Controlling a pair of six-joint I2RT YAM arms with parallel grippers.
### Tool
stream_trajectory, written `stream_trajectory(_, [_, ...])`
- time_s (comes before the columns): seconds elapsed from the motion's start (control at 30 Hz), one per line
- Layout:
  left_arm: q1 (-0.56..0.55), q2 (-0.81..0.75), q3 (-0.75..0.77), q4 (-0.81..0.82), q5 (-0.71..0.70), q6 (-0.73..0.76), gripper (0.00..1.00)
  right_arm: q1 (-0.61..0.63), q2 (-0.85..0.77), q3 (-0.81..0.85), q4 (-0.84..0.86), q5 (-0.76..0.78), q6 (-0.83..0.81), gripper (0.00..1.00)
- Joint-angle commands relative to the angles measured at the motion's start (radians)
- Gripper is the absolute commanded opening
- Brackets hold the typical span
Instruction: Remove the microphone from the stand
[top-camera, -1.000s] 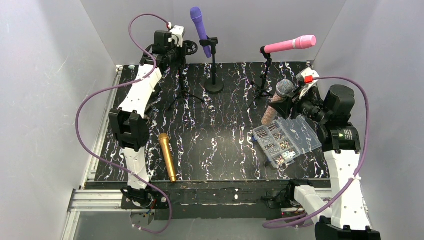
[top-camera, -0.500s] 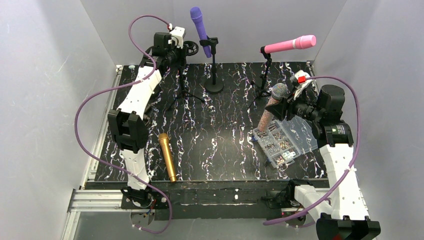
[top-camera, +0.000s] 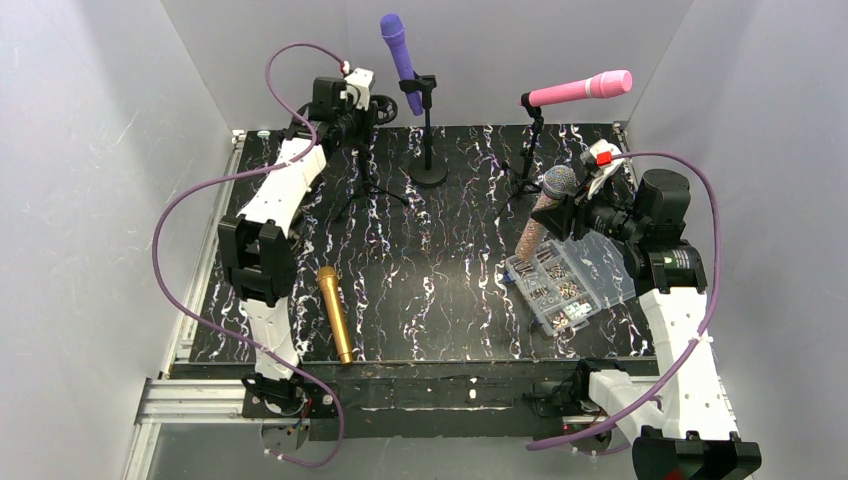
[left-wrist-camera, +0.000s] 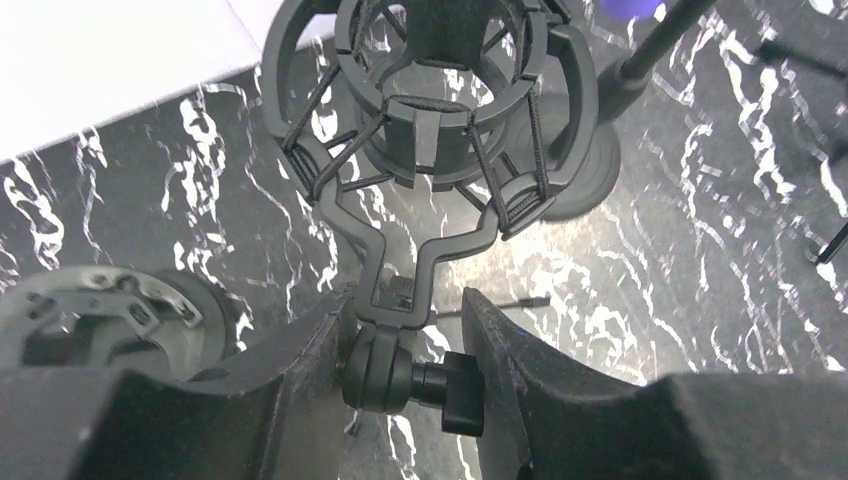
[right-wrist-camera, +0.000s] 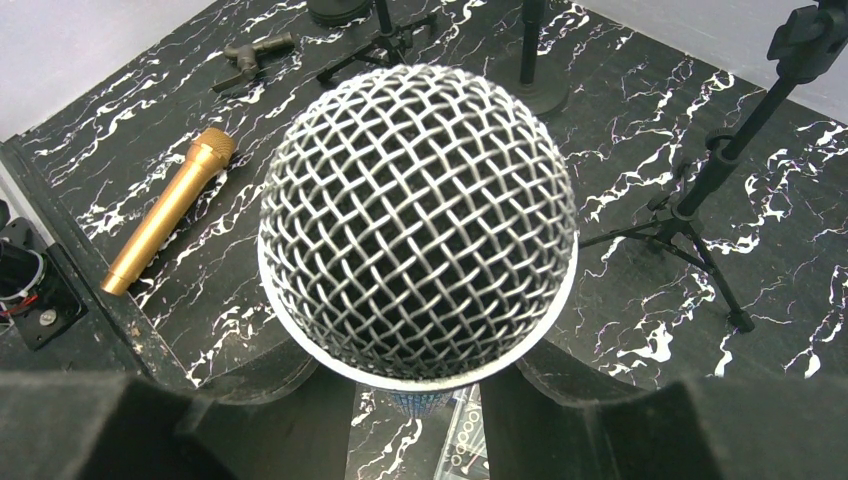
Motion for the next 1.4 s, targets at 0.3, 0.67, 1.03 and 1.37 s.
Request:
stream_trajectory(0.3, [0.0, -0.005, -0.143, -0.066, -0.032, -0.005, 0.0, 0.006, -0.025, -0.015, 0.049, -0.019, -0.003, 0.01])
stream_trajectory(0.67, [-0.001, -0.003, -0.167, -0.028, -0.024, 0.013, 0.0, 0.006, -0.035, -0.025, 0.047, -0.017, -0.005, 0.01])
stream_trajectory(1.03, [0.033, 0.051, -0.098, 0.034, -0.035, 0.021, 0.0, 0.007, -0.03, -0.021, 0.046, -0.018, -0.005, 0.01])
stream_trajectory(1.37, [0.036, 0.194, 0.107, -0.006, -0.047, 0.023, 0.0, 0.007, -0.008, -0.013, 0.045, -0.018, -0.012, 0.01])
